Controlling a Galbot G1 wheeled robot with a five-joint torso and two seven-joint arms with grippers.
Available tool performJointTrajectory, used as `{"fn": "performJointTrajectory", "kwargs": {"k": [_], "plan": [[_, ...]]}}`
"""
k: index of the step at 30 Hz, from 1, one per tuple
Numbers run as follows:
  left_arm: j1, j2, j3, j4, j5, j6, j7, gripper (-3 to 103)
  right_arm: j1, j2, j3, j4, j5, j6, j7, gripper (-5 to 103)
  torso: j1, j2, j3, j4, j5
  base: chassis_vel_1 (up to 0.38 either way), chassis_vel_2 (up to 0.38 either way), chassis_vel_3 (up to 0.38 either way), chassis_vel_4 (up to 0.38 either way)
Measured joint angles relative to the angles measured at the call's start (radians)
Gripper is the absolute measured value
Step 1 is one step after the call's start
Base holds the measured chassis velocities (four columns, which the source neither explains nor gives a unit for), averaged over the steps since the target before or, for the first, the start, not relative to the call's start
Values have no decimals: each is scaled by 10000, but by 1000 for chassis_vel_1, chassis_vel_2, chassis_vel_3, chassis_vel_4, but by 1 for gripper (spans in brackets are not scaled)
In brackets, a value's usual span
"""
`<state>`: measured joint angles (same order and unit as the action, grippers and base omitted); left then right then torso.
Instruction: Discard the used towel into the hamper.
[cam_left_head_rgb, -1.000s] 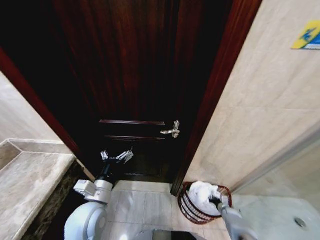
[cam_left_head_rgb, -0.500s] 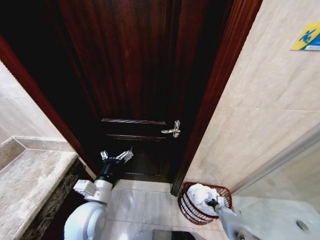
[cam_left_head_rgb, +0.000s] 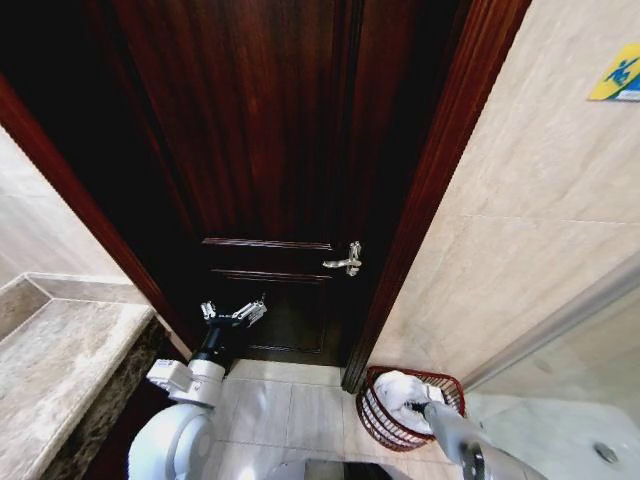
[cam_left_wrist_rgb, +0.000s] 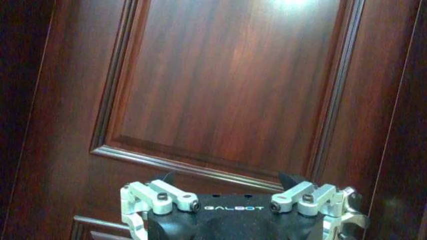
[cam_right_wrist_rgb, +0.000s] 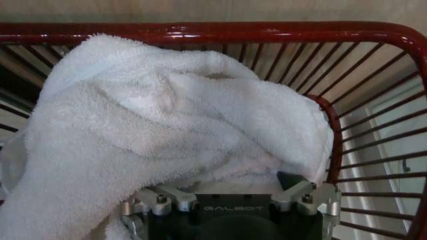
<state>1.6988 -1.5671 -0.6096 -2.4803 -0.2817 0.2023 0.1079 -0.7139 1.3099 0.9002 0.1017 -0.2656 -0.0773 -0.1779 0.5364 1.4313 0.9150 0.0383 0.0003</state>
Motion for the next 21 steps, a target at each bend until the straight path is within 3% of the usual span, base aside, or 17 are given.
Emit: {"fn": "performJointTrajectory", "kwargs": {"k": [6, 7, 12, 14, 15, 17, 18, 21], "plan": [[0, -1, 0, 0, 0, 0, 0, 100, -703, -36, -206, 1419, 737, 60, -675, 100, 0, -1, 1, -3, 4, 0, 0, 0, 0], [0, -1, 0, 0, 0, 0, 0, 100, -1148, -23, -359, 2335, 1015, -85, -889, 100, 0, 0, 1, -3, 0, 0, 0, 0, 0], [0, -1, 0, 0, 0, 0, 0, 100, -1951, 9, -653, 3774, 1245, -346, -1032, 100, 0, -1, 1, 0, 7, 0, 0, 0, 0], [1, 2, -1, 0, 0, 0, -1, 100, -2887, -95, -1200, 5568, 1972, -839, -1135, 100, 0, -1, 1, -5, -9, 0, 0, 0, 0], [1, 2, -1, 0, 0, 0, -1, 100, -2887, -95, -1200, 5568, 1972, -839, -1135, 100, 0, -1, 1, -5, -9, 0, 0, 0, 0], [-1, -1, 0, 0, 0, 0, 0, 100, -3933, -167, -1621, 7633, 2817, -1289, -1227, 100, -1, 0, 0, -1, 0, 0, 0, 0, 0], [-1, -1, 0, 0, 0, 0, 0, 100, -3933, -167, -1621, 7633, 2817, -1289, -1227, 100, -1, 0, 0, -1, 0, 0, 0, 0, 0], [-1, 2, 0, 0, 0, 0, 0, 100, -5199, -185, -1742, 9822, 3345, -1547, -1283, 100, -1, 0, 0, -3, -5, 0, 0, 0, 0]]}}
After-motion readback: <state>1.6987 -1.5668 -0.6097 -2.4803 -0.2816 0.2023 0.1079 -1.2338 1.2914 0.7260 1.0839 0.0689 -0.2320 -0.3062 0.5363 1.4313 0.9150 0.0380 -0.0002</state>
